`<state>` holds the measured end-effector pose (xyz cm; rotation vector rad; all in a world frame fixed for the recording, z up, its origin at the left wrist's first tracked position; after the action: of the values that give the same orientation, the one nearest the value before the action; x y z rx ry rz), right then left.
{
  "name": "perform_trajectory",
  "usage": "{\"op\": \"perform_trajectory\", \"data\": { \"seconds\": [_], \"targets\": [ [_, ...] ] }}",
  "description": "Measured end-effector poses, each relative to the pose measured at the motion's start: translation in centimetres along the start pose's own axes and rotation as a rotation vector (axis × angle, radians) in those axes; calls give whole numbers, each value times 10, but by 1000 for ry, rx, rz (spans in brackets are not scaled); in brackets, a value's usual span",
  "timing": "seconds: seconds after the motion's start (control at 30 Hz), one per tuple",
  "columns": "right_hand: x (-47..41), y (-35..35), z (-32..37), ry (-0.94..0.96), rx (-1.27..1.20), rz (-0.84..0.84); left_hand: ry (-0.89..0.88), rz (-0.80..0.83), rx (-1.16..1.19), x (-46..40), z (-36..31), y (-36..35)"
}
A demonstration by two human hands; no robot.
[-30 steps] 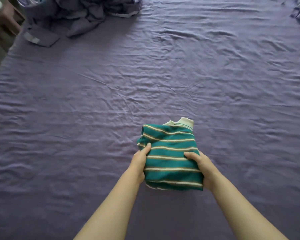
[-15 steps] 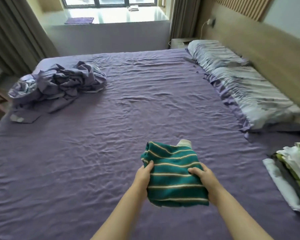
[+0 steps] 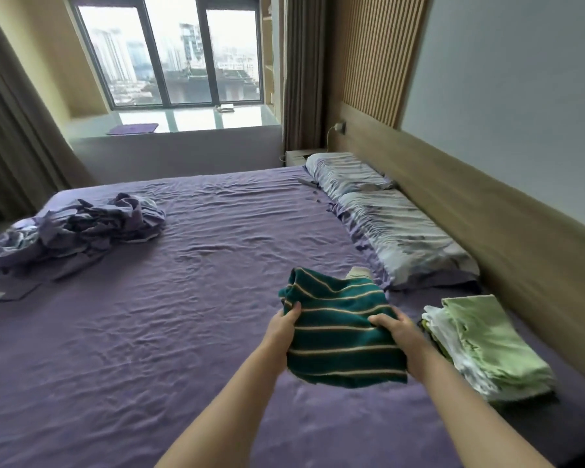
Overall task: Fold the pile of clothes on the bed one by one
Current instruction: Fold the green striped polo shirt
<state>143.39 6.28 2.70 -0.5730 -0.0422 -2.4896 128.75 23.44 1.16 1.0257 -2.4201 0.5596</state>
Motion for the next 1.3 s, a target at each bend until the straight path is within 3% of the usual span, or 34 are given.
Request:
{"op": "perform_trajectory", "data": {
  "seconds": [0.33,0.53,1.03,1.3],
  "targets": [
    [35,135,54,120,71,-110,-25,143,51,36,9,-137],
    [36,190,67,120,77,-194,-16,190,-64,21,13,-195],
    [-10,295,77,38,122,-364,142,369,-144,-53,29,-314],
    [-72,360,76,-31,212,-306,260,405,-56,-86,62,-369]
  ]
}}
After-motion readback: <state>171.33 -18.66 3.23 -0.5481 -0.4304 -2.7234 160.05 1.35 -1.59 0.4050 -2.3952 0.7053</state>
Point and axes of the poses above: each hand's wrist, its own x-axis away from the middle knuckle, its own y-axis out of the back of the hand, z = x × y, the point moved 7 cm from there along -x, towards the middle knuckle, and after that the axes turned 4 degrees about -z, right-handed, at the moved point
